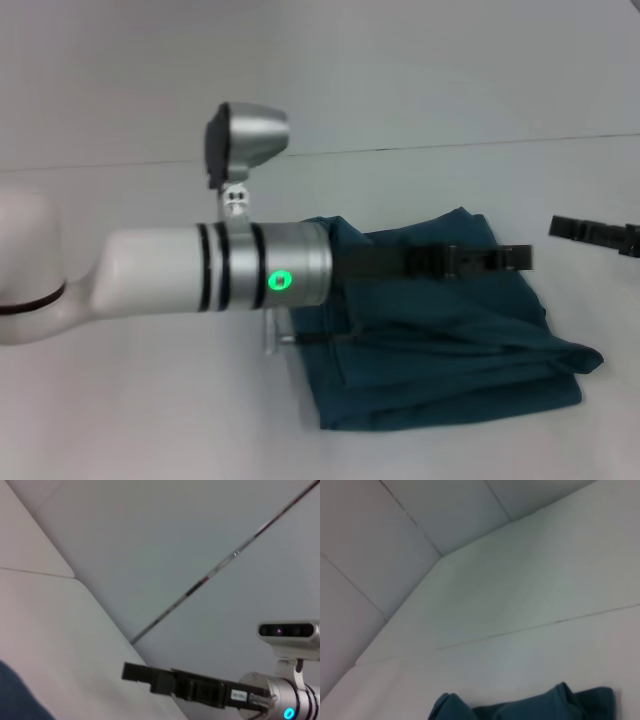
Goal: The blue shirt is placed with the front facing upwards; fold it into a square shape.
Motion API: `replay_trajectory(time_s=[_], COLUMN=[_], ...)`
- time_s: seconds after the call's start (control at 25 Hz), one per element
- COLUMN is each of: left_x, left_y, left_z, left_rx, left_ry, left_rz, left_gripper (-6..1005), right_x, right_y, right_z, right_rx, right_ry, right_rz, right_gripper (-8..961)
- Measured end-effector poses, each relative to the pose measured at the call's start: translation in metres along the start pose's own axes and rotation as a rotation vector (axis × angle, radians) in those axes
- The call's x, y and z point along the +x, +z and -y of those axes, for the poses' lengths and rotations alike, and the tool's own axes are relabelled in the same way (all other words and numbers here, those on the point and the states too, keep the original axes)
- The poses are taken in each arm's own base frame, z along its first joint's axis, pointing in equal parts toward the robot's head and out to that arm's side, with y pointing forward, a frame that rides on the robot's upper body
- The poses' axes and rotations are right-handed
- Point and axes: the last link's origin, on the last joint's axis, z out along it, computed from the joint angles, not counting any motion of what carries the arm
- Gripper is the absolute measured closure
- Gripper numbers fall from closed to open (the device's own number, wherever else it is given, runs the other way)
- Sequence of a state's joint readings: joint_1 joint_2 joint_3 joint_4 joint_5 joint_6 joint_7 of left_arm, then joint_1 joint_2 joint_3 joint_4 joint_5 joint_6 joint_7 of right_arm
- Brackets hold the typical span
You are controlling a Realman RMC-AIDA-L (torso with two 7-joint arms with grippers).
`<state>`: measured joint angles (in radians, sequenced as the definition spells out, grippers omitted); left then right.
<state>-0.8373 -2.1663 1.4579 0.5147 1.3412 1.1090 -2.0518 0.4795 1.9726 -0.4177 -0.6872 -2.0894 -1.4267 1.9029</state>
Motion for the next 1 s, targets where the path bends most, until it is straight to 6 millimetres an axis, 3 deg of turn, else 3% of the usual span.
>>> replay_trajectory(time_s=[0.36,0.72,1.0], left_x=[-0.011,-0.031,-0.051], left_y=[-0.053,-0.111,-0.131], left_z=[0.029,0.043,0.048], left_rx=[0.101,0.155,0.173], left_ry=[0.031,0.172,0.213], left_rz=[-0.084,-0.116,-0.111], left_gripper=[112,95,97], right_x=[0.014,0.011,0.01], right_y=[0.007,0.016,0.043], right_z=[-0.006,-0.03,-0.056], right_rx=[-0.025,-0.135,-0.169], right_ry=[-0.132,-0.322,-0.492], right_rz=[-0.093,-0.113,-0.204], right_gripper=[28,29,28])
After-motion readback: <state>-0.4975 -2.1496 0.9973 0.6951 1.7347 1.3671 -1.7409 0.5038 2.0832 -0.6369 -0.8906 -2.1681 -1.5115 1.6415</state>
